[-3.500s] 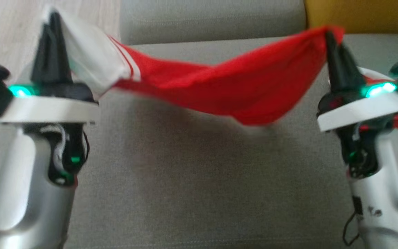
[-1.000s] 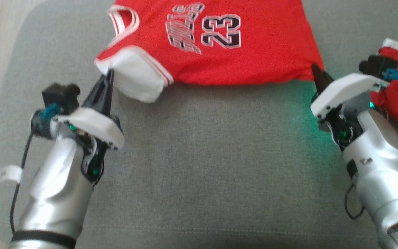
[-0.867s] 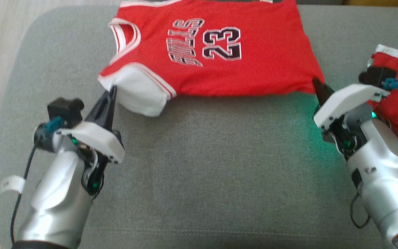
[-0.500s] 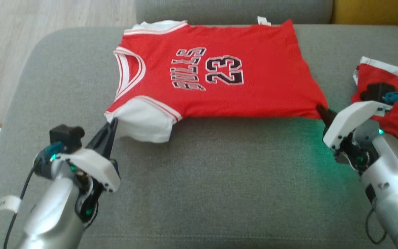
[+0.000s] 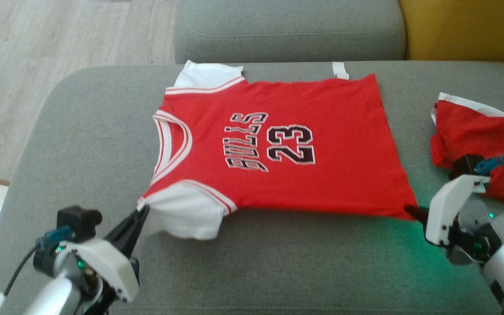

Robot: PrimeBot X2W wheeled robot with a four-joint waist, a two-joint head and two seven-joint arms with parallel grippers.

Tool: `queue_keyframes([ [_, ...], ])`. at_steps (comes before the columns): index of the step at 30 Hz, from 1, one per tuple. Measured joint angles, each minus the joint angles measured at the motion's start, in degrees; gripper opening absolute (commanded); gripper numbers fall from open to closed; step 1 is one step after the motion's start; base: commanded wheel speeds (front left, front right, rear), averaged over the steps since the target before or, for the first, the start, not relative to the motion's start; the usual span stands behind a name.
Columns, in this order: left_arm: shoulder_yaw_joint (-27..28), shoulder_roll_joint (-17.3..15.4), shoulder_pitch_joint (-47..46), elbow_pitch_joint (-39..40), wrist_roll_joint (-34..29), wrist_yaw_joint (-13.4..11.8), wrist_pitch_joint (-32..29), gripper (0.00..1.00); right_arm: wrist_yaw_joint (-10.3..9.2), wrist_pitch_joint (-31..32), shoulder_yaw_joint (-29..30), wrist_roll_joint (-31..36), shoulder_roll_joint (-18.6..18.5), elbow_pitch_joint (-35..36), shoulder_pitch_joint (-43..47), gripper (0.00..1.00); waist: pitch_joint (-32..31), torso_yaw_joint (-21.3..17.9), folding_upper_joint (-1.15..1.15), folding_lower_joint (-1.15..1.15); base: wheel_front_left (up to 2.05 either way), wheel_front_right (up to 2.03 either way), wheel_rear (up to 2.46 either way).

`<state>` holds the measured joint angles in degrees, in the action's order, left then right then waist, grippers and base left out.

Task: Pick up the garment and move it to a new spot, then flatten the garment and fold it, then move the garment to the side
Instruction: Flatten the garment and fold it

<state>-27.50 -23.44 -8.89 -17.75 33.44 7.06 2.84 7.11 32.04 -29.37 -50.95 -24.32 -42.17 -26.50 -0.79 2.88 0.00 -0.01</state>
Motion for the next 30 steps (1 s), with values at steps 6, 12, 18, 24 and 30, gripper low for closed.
queue_keyframes([
  [6, -0.10, -3.52, 6.06, 9.33, 2.04, -1.05, -5.08, 0.00, 0.00, 7.72, 0.85, -1.00, -2.98, 6.35, 5.19, 0.00, -0.66, 0.10, 0.00, 0.00, 0.00, 0.00, 0.00],
  [12, 0.19, -5.54, 9.03, 17.27, 3.12, -3.14, -8.34, 0.00, 0.00, 12.52, 5.77, -0.77, -3.68, 11.34, 8.66, 0.00, -0.19, 0.29, 0.00, 0.00, 0.00, 0.00, 0.00],
  [18, 0.78, -5.77, 5.71, 19.02, 3.11, -4.35, -9.46, 0.00, 0.00, 15.04, 12.27, 2.57, -1.89, 13.95, 8.49, 0.00, 1.93, 0.22, 0.00, 0.00, 0.00, 0.00, 0.00],
  [24, 1.34, -5.77, -0.53, 16.62, 2.37, -4.35, -10.39, 0.00, 0.00, 18.00, 18.44, 6.56, 2.16, 14.86, 6.64, 0.00, 4.67, -0.17, 0.00, 0.00, 0.00, 0.00, 0.00],
  [30, 1.22, -5.75, -5.24, 12.37, 1.33, -3.98, -11.32, 0.00, 0.00, 20.31, 22.19, 10.35, 5.44, 14.68, 1.81, 0.00, 7.11, -0.80, 0.00, 0.00, 0.00, 0.00, 0.00],
])
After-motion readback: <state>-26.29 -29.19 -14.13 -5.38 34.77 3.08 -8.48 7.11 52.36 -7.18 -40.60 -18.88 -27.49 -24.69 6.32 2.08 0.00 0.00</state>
